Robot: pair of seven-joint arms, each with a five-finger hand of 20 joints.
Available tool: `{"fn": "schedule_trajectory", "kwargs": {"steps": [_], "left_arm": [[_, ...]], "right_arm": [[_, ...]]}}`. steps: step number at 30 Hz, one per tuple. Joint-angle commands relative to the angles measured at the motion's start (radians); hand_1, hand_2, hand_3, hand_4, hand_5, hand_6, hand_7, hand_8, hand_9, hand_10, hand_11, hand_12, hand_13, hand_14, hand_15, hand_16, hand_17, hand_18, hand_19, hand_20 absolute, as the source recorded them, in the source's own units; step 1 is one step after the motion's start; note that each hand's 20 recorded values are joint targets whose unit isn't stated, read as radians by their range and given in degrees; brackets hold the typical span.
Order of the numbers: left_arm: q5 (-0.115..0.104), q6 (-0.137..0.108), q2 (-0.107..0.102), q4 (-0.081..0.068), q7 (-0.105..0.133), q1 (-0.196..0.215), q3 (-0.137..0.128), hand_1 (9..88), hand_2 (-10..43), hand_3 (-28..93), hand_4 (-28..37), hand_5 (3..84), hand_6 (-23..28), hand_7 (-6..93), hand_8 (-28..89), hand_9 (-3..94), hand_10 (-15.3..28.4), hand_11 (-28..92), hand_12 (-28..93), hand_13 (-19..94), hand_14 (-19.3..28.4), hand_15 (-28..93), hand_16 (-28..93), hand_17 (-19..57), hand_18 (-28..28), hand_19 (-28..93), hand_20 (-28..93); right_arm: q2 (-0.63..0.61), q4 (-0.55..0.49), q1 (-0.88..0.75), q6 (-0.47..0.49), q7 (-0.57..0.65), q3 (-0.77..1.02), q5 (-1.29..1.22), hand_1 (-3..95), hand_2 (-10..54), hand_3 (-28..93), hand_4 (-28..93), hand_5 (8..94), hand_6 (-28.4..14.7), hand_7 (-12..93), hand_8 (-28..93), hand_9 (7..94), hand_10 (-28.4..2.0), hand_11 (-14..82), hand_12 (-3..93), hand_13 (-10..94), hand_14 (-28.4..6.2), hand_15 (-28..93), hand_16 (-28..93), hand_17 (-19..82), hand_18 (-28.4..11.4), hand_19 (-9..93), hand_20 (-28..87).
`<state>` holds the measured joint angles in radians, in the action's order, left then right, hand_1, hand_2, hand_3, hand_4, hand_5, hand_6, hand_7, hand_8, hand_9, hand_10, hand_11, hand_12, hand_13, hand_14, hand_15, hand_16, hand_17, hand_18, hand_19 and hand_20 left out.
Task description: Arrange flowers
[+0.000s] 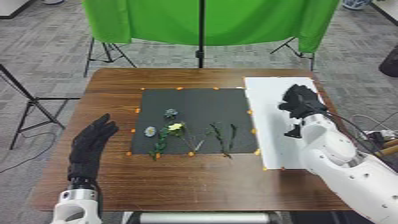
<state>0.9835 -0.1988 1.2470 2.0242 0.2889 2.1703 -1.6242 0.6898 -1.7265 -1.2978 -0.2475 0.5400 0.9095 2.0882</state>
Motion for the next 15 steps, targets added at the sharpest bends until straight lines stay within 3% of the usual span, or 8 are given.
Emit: {"fn": "schedule_trajectory", "kwargs": {"steps": [1, 8, 15], "left_arm": [[0.004, 0.007, 0.019, -0.012, -0.007, 0.026, 0.020, 24.7, 0.9, 66, -24.7, 46.1, 3.3, 11.1, -5, 43.8, 12.8, 15, 14, 32, 16.5, 24, 3, 4.1, 13.5, 7, 22], [0.005, 0.021, 0.020, -0.009, -0.012, 0.025, 0.017, 24.7, 1.0, 66, -24.6, 45.9, 3.2, 11.2, -5, 43.7, 12.8, 15, 14, 32, 16.5, 24, 3, 4.1, 13.5, 7, 22], [0.002, 0.018, 0.019, -0.012, -0.018, 0.022, 0.021, 24.6, 1.0, 66, -24.6, 45.7, 3.2, 10.9, -5, 43.5, 12.7, 15, 14, 32, 16.5, 24, 4, 4.1, 13.5, 6, 22]], "right_arm": [[0.115, -0.100, 0.321, 0.086, -0.156, -0.273, -0.117, 67.0, -9.5, 46, -13, 81.0, -0.3, 19, 13, 91.6, -9.0, 9.6, 44.3, 92, -1.0, 60, 36, 68, -9.9, 93, 59], [0.197, -0.051, 0.377, 0.155, -0.171, -0.428, -0.148, 66.4, -9.5, 47, -14, 80.6, -0.3, 19, 13, 91.3, -8.9, 9.1, 44.2, 92, -0.9, 60, 37, 68, -9.9, 93, 59], [0.199, -0.043, 0.367, 0.215, -0.166, -0.466, -0.166, 65.2, -9.5, 48, -13, 79.9, -0.2, 19, 13, 90.4, -9.2, 8.8, 44.0, 92, -0.9, 60, 37, 68, -9.8, 93, 60]]}}
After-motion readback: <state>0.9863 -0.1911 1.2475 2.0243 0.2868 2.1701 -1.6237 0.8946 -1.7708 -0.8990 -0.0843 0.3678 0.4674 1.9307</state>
